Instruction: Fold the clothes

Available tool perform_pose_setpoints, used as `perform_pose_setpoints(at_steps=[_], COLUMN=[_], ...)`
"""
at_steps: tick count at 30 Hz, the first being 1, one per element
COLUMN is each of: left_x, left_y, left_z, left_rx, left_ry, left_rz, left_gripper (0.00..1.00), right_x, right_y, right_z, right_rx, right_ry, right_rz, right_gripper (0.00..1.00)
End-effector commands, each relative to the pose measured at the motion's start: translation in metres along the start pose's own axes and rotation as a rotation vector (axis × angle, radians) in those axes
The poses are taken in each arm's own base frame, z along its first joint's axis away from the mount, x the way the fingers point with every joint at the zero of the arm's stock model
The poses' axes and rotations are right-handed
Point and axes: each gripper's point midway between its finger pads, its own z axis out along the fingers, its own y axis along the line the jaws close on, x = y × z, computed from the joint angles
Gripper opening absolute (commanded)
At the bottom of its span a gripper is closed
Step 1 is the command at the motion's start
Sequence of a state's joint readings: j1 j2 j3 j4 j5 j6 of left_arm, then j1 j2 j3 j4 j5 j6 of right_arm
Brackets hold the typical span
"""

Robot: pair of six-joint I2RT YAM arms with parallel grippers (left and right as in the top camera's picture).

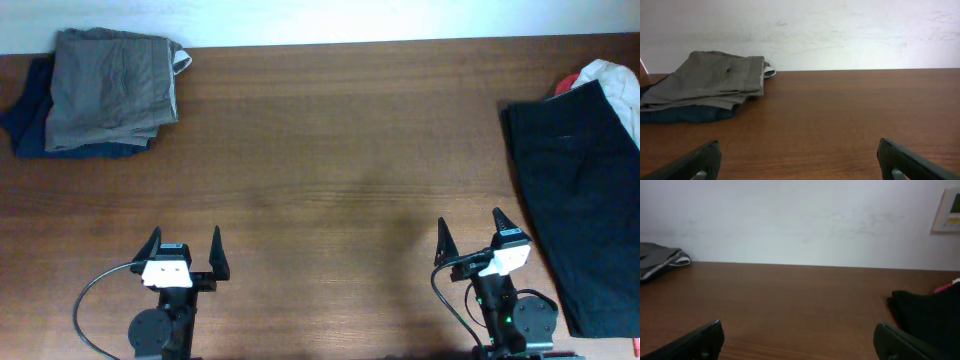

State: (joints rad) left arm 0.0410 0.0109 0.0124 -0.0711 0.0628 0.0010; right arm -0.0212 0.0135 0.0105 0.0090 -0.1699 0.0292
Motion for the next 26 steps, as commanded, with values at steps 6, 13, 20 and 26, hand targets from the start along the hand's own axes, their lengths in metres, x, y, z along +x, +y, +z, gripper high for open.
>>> perform_pose_setpoints(at_steps=[6, 13, 20, 26], left_x=[0.002, 0.002, 0.002, 0.002], left_y=[-0.001, -0.001, -0.001, -0.001], left_z=[0.000, 0.000, 0.000, 0.000], left_rx=[0.003, 0.003, 0.003, 0.003], left_ry=[0.003, 0.003, 0.003, 0.003], left_rz=[0.015, 0.015, 0.015, 0.015], left_gripper=[0.99, 0.99, 0.99, 0.99], right_x=[0.019, 0.019, 0.019, 0.019], right_y=[-0.012, -0.012, -0.012, -0.012], right_z=[-0.001, -0.001, -0.001, -0.001], right_rx=[0.075, 0.075, 0.075, 0.075], right_ry=[0.072, 0.072, 0.072, 0.072], right_rz=[0.025, 0.025, 0.025, 0.025], right_gripper=[0.99, 0.99, 0.98, 0.99])
